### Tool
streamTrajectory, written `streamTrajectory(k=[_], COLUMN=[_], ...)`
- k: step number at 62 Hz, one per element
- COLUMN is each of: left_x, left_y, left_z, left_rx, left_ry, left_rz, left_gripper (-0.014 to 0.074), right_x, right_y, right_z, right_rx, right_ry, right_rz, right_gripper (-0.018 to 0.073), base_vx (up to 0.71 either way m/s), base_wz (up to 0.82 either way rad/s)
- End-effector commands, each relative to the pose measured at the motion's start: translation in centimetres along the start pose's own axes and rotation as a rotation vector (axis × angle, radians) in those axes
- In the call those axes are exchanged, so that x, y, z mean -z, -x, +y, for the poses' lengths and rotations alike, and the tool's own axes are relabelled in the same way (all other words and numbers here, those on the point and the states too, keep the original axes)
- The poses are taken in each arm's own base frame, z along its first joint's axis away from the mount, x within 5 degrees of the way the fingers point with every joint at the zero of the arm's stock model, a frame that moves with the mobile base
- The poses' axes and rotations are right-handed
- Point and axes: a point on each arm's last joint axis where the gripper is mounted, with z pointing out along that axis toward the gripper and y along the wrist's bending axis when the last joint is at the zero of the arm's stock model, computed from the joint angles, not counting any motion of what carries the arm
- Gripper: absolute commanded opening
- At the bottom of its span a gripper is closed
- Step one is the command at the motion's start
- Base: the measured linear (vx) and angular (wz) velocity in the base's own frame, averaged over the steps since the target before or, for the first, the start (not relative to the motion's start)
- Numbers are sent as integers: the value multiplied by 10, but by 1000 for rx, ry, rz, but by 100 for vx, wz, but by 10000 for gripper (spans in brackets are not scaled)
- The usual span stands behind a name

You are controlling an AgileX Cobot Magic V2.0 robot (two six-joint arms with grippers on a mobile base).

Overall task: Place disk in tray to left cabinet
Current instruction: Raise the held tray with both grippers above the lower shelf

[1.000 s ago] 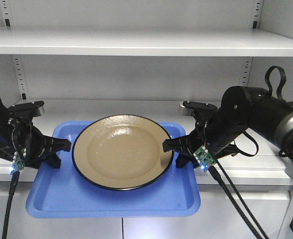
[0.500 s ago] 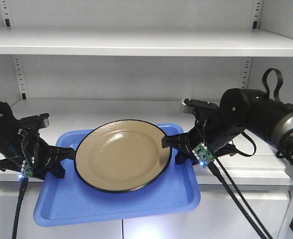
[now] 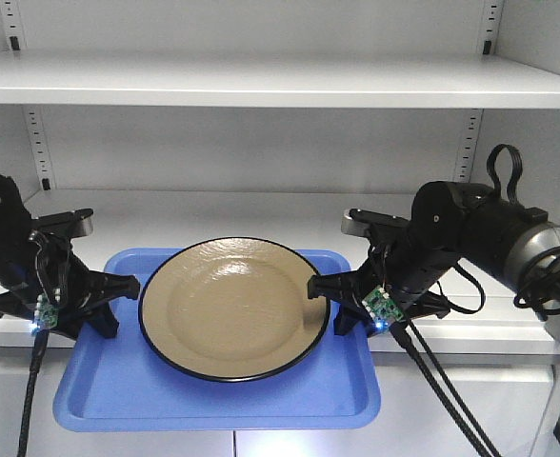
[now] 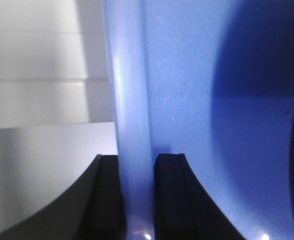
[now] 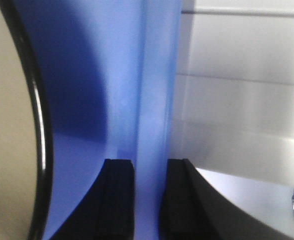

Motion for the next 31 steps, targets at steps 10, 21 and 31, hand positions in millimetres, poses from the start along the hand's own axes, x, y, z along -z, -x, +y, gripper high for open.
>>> streamTrajectory(k=[10, 21, 31], left_x=[36, 36, 36], left_y=[5, 5, 5], left_z=[-11, -11, -11], left_rx=[-14, -14, -14], left_ry=[-32, -32, -32], left_rz=[-99, -97, -97], left_gripper=[-1, -1, -1], right_x=[36, 36, 36], right_y=[10, 9, 9], right_z=[6, 6, 6], right_rx=[10, 11, 11], right_ry=[26, 24, 24], right_rz=[-109, -96, -96], right_gripper=[-3, -3, -3], base_vx=[0, 0, 0], base_wz=[0, 0, 0])
